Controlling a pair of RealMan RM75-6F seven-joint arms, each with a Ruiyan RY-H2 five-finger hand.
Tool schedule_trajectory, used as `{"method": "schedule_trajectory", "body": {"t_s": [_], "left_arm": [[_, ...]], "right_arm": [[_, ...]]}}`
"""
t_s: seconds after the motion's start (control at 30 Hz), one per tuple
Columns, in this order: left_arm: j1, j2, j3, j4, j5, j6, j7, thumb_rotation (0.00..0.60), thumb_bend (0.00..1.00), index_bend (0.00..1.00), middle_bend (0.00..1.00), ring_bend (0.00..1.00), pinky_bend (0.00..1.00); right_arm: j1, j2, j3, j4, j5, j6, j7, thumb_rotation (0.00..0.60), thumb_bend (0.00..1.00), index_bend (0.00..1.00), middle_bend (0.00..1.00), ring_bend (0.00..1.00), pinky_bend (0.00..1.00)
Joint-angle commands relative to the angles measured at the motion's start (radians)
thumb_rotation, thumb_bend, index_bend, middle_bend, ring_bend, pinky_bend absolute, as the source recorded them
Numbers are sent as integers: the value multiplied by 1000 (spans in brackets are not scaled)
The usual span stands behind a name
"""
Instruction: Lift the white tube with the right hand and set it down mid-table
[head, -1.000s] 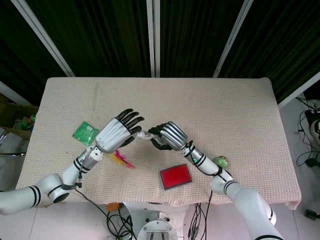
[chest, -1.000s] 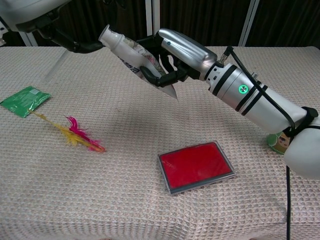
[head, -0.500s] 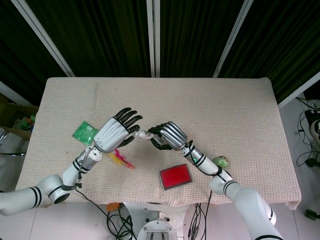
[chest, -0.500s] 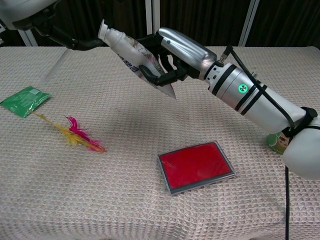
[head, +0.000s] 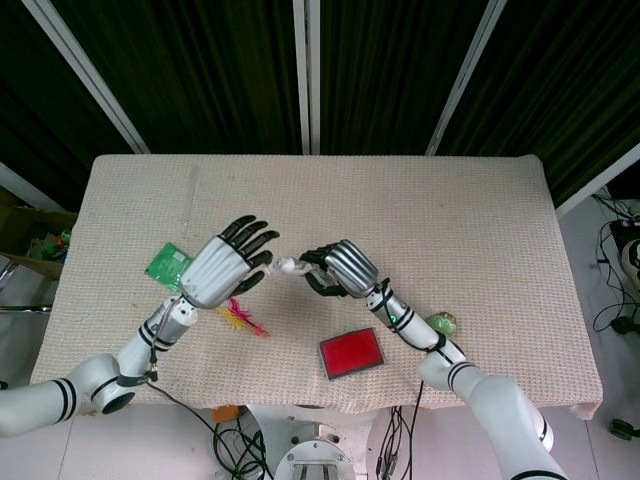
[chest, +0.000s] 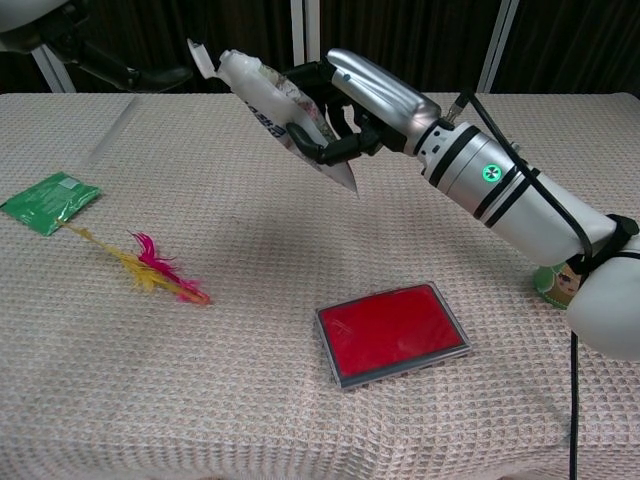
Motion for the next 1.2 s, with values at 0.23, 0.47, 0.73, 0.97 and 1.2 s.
{"method": "schedule_trajectory", "body": {"t_s": [0.23,0.47,0.73,0.97,1.2], "left_arm": [[10,1,6,-9,-4,1,7,600,290,506,249,194,211],[14,-5,12,-14,0,3,8,600,290,506,249,194,211],[16,-2,8,-23,4,11,-1,600,289,503,248,194,211],[33,34,4,-67,9,35,0,600,266,402,248,194,210],[64,81,13,-122,-42,9,46,600,243,363,243,186,208]], "right_arm": [[-5,2,11,3,8,18,15,600,800,975,748,666,814],[-5,1,17,3,11,29,20,600,800,975,748,667,814],[-6,7,10,7,7,20,5,600,797,975,749,667,814],[6,90,-56,2,-39,-82,-177,600,793,972,735,663,813],[43,211,-60,-129,-18,-271,-520,600,719,870,665,612,722]]}}
